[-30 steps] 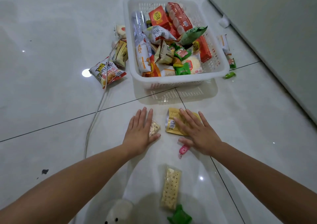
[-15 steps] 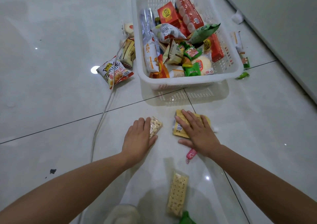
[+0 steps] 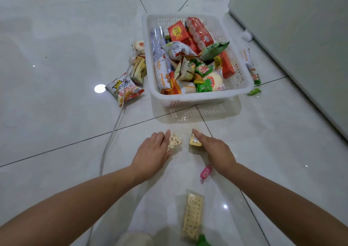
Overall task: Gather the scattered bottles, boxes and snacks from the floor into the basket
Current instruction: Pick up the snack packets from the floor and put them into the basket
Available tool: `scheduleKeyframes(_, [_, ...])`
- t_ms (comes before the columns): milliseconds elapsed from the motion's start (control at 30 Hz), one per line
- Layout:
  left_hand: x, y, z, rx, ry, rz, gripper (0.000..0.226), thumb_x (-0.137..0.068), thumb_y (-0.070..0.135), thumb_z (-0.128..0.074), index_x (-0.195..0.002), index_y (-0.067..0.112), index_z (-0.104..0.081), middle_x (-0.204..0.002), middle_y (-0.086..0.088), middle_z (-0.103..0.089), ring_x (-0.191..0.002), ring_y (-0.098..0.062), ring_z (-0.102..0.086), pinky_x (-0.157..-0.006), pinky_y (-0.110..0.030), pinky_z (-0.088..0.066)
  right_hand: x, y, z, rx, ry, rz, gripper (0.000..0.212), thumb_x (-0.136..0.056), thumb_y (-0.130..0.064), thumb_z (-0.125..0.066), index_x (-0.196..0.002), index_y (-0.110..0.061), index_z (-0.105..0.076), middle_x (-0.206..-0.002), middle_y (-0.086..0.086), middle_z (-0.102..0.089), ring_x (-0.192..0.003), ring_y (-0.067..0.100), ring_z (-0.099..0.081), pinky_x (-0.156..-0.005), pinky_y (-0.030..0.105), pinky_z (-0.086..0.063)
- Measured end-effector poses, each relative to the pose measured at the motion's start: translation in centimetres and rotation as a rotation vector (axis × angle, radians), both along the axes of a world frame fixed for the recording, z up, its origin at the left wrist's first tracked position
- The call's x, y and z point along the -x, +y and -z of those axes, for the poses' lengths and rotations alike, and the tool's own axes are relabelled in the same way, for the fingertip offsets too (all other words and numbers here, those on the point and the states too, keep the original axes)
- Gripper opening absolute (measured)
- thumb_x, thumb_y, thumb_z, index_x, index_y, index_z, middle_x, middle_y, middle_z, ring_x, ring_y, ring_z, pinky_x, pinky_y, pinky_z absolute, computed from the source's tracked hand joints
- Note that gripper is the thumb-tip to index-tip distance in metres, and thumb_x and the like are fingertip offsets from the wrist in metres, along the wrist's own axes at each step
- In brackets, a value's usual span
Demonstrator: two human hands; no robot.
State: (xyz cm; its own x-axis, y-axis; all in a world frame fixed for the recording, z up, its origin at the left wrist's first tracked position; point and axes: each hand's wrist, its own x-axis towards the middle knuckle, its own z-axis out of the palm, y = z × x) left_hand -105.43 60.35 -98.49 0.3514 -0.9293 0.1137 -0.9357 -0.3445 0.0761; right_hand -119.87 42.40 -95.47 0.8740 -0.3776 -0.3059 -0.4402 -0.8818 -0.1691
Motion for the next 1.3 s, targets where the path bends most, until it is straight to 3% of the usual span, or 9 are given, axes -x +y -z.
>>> scheduleKeyframes(100, [-1.0, -1.2, -1.9, 0.122, -0.092, 0.2, 0.061, -0.089, 0.041, -0.04, -0.133, -0.001, -0.045, -0.101, -0.011, -0.06, -0.087, -0.022, -0.044, -0.067, -0.031, -0.05, 1.7, -0.4, -0.8, -0.014, -0.018, 0.022, 0.088, -0.082, -0.002, -0.054, -0.15, -0.035, -0.009, -0.14, 0.004, -0.049, -0.118, 0.026, -0.055, -0.088, 0.031, -0.043])
scheduleKeyframes(267, [-4.6, -5.8, -7.5, 0.313, -0.242, 0.382, 0.062, -0.093, 0.039, -0.037, -0.141, 0.001, -0.027, -0.121, -0.012, -0.041, -0.1, -0.024, -0.042, -0.083, -0.038, -0.049, 2.0, -3.8, -5.7, 0.214, -0.304, -0.135, 0.092, -0.056, 0.016, -0.07, -0.137, -0.019, -0.045, -0.11, 0.009, -0.07, -0.085, 0.029, -0.069, -0.062, 0.03, -0.054])
scheduleKeyframes(433, [-8.7, -13.3, -15.4, 0.214, -0.187, 0.107, 0.065, -0.099, 0.042, -0.031, -0.152, 0.01, -0.012, -0.139, -0.015, -0.036, -0.123, -0.029, -0.037, -0.101, -0.043, -0.038, -4.4, -8.5, -14.0, 0.59, -0.434, -0.18, 0.088, -0.072, 0.002, -0.073, -0.146, -0.017, -0.03, -0.134, 0.012, -0.056, -0.112, 0.028, -0.061, -0.09, 0.045, -0.049])
scheduleKeyframes(567, [-10.2, -15.3, -17.1, -0.004, -0.059, -0.004, 0.073, -0.095, 0.061, -0.02, -0.152, 0.025, 0.01, -0.16, -0.006, 0.009, -0.147, -0.026, 0.01, -0.118, -0.044, 0.001, -8.8, -10.2, -17.1, 0.592, -0.264, 0.008, 0.096, -0.083, -0.054, -0.054, -0.15, -0.026, 0.008, -0.16, 0.007, 0.002, -0.148, 0.025, -0.001, -0.113, 0.058, -0.003])
scheduleKeyframes(700, [-9.3, -11.8, -12.5, -0.141, 0.004, -0.007, 0.078, -0.092, 0.065, -0.017, -0.152, 0.023, 0.01, -0.159, -0.004, 0.018, -0.145, -0.023, 0.019, -0.118, -0.042, 0.008, -6.2, -8.3, -12.4, 0.666, -0.284, -0.204, 0.089, -0.081, -0.07, -0.033, -0.15, -0.025, 0.001, -0.159, 0.012, -0.007, -0.147, 0.029, -0.008, -0.115, 0.052, 0.002])
scheduleKeyframes(833, [-8.3, -8.5, -8.5, -0.266, 0.098, 0.004, 0.082, -0.09, 0.067, -0.02, -0.15, 0.023, 0.016, -0.158, -0.004, 0.02, -0.145, -0.021, 0.019, -0.117, -0.04, 0.009, 0.2, -3.9, -4.9, 0.549, -0.176, -0.357, 0.082, -0.085, -0.071, -0.024, -0.151, -0.024, -0.013, -0.158, 0.013, -0.016, -0.146, 0.028, -0.015, -0.114, 0.056, -0.011])
scheduleKeyframes(1000, [-5.7, -6.5, -6.5, 0.009, 0.006, 0.02, 0.076, -0.093, 0.063, -0.023, -0.152, 0.024, 0.008, -0.159, -0.005, 0.015, -0.146, -0.02, 0.017, -0.116, -0.037, 0.01, 5.9, 3.4, 2.2, 0.251, -0.112, -0.29, 0.081, -0.087, -0.072, -0.024, -0.151, -0.023, -0.016, -0.158, 0.014, -0.014, -0.146, 0.027, -0.013, -0.11, 0.055, -0.015])
scheduleKeyframes(1133, [-3.1, -4.8, -3.4, -0.084, -0.069, 0.243, 0.076, -0.091, 0.066, -0.012, -0.153, 0.022, -0.002, -0.16, -0.008, 0.005, -0.147, -0.024, 0.007, -0.12, -0.043, -0.002, 6.9, 4.7, 3.9, 0.175, -0.042, -0.23, 0.082, -0.087, -0.073, -0.022, -0.152, -0.023, -0.012, -0.158, 0.012, -0.013, -0.146, 0.026, -0.015, -0.112, 0.054, -0.01])
scheduleKeyframes(1300, [-1.8, -4.4, -2.3, -0.164, 0.059, 0.128, 0.08, -0.087, 0.067, -0.009, -0.152, 0.023, 0.01, -0.158, -0.005, 0.021, -0.143, -0.019, 0.023, -0.115, -0.037, 0.013, 7.2, 6.7, 4.3, 0.08, -0.098, -0.301, 0.077, -0.089, -0.071, -0.023, -0.152, -0.028, -0.012, -0.159, 0.011, -0.009, -0.147, 0.026, -0.008, -0.113, 0.054, -0.008])
